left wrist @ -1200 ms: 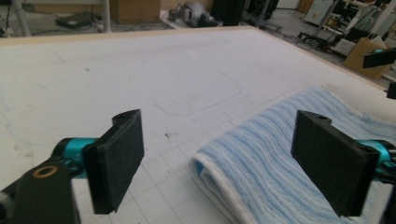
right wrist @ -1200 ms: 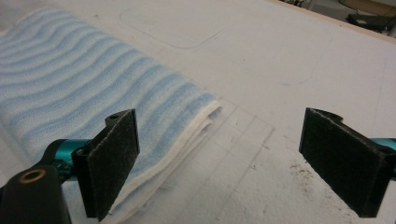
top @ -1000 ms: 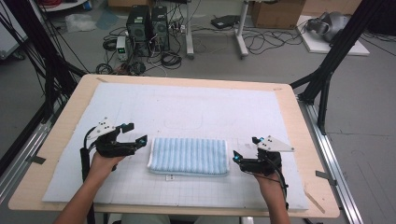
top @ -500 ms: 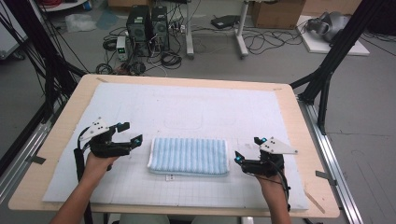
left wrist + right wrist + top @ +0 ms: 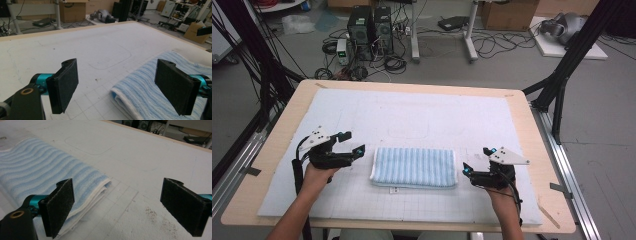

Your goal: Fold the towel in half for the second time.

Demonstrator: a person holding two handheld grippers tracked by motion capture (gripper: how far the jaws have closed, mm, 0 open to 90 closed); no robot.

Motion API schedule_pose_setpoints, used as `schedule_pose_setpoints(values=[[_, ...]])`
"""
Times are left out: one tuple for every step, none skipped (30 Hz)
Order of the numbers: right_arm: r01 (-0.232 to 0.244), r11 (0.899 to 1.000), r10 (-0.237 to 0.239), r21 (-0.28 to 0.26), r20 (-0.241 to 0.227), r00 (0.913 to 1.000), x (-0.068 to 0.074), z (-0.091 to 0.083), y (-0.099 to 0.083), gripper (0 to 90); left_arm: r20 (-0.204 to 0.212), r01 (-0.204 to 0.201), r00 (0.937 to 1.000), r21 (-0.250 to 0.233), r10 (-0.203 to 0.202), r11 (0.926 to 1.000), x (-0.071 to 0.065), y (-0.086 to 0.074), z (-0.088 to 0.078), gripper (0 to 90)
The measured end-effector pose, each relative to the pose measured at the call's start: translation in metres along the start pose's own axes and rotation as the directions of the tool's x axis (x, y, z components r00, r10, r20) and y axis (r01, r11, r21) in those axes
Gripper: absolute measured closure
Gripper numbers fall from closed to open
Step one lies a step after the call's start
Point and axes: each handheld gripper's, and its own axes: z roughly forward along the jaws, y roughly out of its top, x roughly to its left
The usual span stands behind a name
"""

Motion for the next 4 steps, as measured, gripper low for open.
schedule_pose_setpoints(values=[[0.000, 1.000, 0.000, 0.000, 0.001, 1.0000, 0.0000, 0.0000, 0.0000, 11.4, 0.000, 0.000, 1.0000, 0.000, 0.000, 1.0000, 0.0000, 0.0001, -0.0001, 19.6], [-0.003, 1.000, 0.003, 0.000, 0.000, 1.0000, 0.0000, 0.0000, 0.0001, 11.4, 0.000, 0.000, 1.0000, -0.001, 0.000, 1.0000, -0.0001, 0.0002, -0.0001, 19.6], [-0.002, 1.000, 0.002, 0.000, -0.001, 1.0000, -0.0003, 0.0001, 0.0001, 11.3, 0.001, -0.003, 1.0000, -0.001, 0.003, 1.0000, 0.0000, 0.0004, -0.0001, 19.6], [-0.002, 1.000, 0.002, 0.000, 0.000, 1.0000, -0.0003, 0.0003, 0.0000, 11.4, 0.002, -0.003, 1.0000, 0.000, 0.003, 1.0000, 0.0000, 0.0005, -0.0002, 19.6]])
